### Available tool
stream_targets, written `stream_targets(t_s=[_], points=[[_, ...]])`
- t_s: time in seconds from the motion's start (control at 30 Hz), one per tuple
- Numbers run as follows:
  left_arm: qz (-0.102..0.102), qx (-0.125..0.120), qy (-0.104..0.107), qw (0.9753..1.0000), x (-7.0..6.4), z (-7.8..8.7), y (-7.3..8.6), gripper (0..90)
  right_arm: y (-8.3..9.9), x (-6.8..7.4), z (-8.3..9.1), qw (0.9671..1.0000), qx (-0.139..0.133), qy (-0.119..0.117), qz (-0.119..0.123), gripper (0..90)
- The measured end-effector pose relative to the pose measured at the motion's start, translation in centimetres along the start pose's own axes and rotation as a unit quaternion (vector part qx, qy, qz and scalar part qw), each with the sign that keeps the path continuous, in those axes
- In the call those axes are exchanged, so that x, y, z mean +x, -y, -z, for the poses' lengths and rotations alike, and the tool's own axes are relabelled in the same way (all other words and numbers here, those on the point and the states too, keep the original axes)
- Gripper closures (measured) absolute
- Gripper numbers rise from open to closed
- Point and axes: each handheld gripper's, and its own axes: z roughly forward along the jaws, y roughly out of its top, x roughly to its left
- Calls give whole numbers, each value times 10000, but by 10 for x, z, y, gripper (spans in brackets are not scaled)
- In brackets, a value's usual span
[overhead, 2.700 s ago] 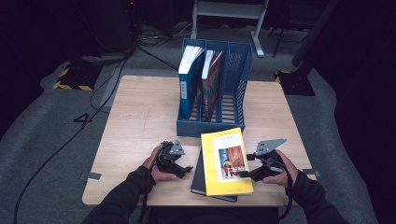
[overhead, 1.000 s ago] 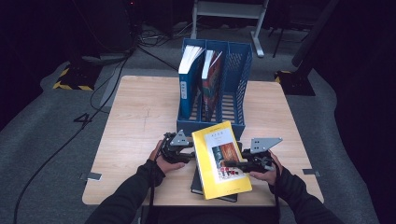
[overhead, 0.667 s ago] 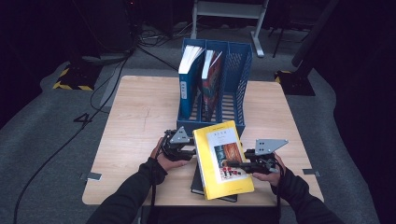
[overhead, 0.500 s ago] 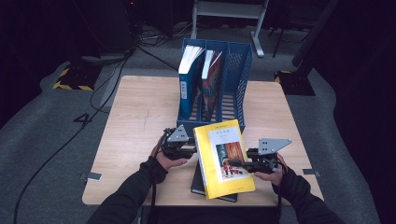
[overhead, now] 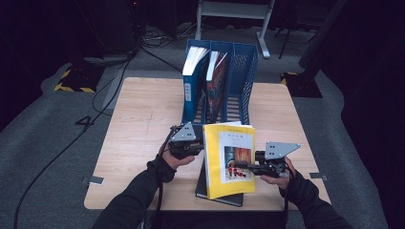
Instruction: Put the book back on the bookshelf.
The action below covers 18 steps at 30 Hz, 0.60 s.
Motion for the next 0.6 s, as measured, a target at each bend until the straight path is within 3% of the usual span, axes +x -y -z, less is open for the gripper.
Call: stream_targets(t_s=[0.6], points=[[-170, -440, 137, 9988, -2, 4, -24, 895, -8, 3, 3, 9975, -224, 527, 409, 828]])
